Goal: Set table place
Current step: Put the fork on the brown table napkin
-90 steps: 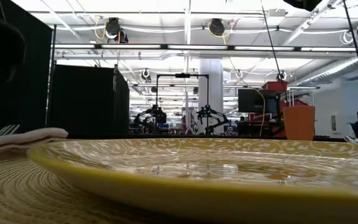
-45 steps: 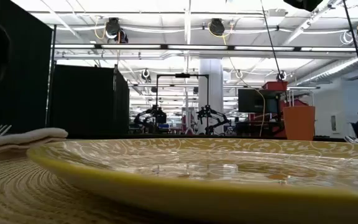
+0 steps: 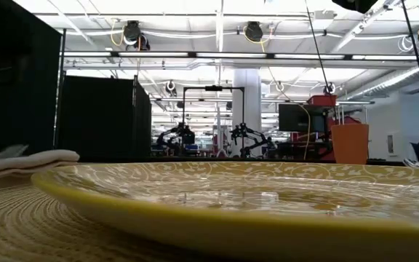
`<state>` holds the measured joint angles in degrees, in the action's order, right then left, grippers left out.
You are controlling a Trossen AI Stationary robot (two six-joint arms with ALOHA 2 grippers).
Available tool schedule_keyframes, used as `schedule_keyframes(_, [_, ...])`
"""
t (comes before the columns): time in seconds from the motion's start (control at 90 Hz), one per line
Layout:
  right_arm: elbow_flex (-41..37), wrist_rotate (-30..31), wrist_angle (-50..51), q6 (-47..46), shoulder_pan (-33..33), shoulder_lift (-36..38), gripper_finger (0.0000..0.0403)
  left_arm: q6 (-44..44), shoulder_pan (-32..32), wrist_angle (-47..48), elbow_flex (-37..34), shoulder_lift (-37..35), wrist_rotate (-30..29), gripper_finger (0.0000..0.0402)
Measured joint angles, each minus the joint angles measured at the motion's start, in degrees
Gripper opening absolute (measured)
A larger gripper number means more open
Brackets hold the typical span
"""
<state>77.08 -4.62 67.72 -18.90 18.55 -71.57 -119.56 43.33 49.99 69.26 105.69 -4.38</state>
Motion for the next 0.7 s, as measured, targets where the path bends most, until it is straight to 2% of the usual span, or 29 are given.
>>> schedule_keyframes(0.7, [0.02, -0.19, 0.0, -1.02, 0.23, -0.02, 0.0279, 3.1, -1.16, 9.06, 0.06, -0.9, 1.11, 0.0083])
